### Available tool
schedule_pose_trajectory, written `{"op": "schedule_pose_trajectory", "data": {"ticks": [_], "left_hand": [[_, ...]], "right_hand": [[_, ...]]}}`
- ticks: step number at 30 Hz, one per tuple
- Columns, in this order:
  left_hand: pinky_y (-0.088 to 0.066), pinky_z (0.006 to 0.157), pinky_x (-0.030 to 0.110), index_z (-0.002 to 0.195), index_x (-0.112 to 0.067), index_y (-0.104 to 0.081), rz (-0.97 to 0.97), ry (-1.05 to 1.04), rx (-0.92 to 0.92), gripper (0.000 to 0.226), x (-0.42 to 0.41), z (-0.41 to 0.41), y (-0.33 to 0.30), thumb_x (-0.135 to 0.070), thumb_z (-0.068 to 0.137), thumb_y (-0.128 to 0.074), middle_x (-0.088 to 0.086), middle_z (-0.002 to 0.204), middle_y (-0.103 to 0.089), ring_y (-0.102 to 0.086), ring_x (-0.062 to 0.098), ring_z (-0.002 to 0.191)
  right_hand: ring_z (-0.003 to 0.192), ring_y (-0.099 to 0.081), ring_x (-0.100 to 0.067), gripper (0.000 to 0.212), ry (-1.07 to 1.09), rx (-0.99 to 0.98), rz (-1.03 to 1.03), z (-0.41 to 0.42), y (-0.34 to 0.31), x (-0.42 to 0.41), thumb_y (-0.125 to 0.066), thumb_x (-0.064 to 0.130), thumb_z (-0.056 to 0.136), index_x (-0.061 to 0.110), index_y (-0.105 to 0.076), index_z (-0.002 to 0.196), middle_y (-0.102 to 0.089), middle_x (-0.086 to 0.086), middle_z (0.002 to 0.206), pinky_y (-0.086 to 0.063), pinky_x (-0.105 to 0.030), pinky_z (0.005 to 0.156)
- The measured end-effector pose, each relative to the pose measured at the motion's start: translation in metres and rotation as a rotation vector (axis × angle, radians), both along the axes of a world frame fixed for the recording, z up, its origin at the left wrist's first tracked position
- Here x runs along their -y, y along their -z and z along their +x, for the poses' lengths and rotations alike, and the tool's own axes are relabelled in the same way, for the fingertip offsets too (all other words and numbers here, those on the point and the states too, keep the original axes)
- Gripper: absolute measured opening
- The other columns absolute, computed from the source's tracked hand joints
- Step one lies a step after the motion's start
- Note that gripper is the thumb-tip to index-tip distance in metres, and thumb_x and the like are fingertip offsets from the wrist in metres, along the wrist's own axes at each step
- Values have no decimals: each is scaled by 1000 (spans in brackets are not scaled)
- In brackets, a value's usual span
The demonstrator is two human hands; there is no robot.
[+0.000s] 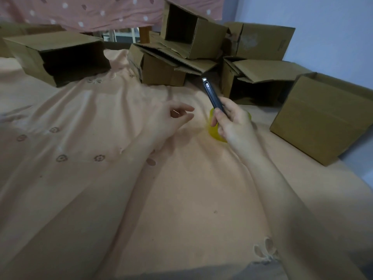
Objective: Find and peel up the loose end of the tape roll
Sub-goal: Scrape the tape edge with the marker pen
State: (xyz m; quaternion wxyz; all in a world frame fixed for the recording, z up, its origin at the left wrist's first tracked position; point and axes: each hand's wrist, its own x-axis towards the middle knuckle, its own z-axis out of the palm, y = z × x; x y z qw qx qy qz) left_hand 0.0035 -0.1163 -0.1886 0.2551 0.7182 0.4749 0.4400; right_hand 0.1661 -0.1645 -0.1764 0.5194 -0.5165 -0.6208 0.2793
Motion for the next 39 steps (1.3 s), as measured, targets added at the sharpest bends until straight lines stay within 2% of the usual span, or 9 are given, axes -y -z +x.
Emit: {"op": "schedule_pose_trajectory", "data": {"ticks": [5,9,11,16,22,26,29,32,39], "left_hand": [[-46,63,8,89,-20,-75,-1,46,-28,10,2,-4,-5,-17,83,-69,-7,82,-70,-58,-3,65],[-46,64,11,84,-20,-74,-1,49,19,10,1,-10,-5,-12,82,-69,-6,77,-68,-56,-4,61],[-44,63,10,84,-21,-74,3,30,14,10,0,-11,-2,-13,82,-69,-8,77,-66,-54,-4,61],[-42,59,5,83,-21,-73,18,-21,5,5,-1,-9,1,-18,81,-69,-14,80,-64,-56,-6,62],[-39,55,5,78,-13,-68,23,-29,54,9,2,2,4,-19,79,-75,-8,70,-63,-51,-7,55],[-39,58,5,85,-18,-66,19,-30,69,10,0,2,8,-20,79,-73,-9,72,-64,-52,-2,60],[-40,62,7,94,-22,-69,38,-11,37,12,-1,3,11,-19,83,-69,-9,74,-64,-53,3,65],[-40,63,7,97,-17,-73,73,-6,-10,14,-1,5,11,-16,86,-66,-4,78,-65,-52,3,64],[-39,61,8,82,-22,-71,97,0,8,9,-1,8,12,-14,83,-67,-6,75,-67,-52,-1,59]], "right_hand": [[72,-53,0,36,62,211,132,-1,5,-1,-47,8,95,17,-52,129,-57,1,77,-37,-5,70],[89,-58,-13,33,72,256,124,5,8,-8,-48,11,93,25,-53,122,-59,6,88,-42,-19,79],[87,-60,-15,32,87,255,121,7,9,-10,-49,14,93,29,-54,121,-61,4,83,-44,-25,80],[70,-58,-10,30,83,271,111,7,10,-6,-48,18,96,30,-56,122,-60,1,72,-42,-15,66],[86,-59,-31,19,153,272,112,7,13,-7,-51,26,92,29,-62,107,-59,18,80,-48,-44,83],[93,-58,-36,18,198,298,72,6,11,-4,-50,34,89,30,-61,102,-65,11,87,-49,-51,82],[94,-61,-23,16,222,313,100,9,5,1,-54,30,91,24,-63,102,-69,2,97,-50,-43,79],[87,-59,-19,15,241,416,125,15,0,10,-54,30,92,26,-63,104,-68,2,93,-41,-28,63],[97,-61,-28,27,277,434,67,16,11,28,-54,37,92,24,-62,113,-70,-5,106,-47,-34,76]]}}
